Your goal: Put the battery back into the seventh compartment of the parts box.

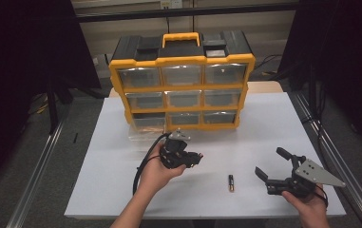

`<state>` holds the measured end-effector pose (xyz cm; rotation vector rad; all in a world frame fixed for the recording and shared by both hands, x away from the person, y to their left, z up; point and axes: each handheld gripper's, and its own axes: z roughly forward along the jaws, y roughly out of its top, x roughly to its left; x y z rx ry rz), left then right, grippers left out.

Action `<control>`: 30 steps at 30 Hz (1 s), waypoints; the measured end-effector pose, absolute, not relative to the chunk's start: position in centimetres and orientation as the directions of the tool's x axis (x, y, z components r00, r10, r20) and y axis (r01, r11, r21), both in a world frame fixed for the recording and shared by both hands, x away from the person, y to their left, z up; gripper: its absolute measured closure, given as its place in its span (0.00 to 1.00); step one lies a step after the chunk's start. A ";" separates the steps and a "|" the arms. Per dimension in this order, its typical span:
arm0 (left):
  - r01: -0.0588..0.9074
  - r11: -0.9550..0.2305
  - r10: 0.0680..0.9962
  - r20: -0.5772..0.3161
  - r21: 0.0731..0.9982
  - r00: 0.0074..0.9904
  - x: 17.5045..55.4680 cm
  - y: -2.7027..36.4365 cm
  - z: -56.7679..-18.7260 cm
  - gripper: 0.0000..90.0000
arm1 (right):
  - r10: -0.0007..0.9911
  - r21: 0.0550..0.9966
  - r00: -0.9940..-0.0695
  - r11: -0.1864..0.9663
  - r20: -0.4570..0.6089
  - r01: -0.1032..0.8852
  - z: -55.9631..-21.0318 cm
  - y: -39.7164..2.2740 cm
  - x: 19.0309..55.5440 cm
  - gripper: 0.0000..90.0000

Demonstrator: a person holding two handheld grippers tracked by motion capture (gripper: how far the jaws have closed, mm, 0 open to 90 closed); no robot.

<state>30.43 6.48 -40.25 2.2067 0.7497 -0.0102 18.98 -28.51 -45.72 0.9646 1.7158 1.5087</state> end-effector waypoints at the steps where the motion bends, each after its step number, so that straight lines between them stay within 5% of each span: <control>1: 0.518 -0.515 0.511 -0.240 0.683 0.825 30.6 6.6 -40.1 0.86 | 0.855 0.992 -0.518 0.067 -0.002 0.107 -45.7 -28.5 19.0 0.02; 30: 0.569 -0.428 0.583 -0.267 0.702 0.768 33.5 10.1 -36.5 0.86 | 0.856 0.992 -0.517 0.063 0.004 0.112 -45.8 -28.6 19.0 0.02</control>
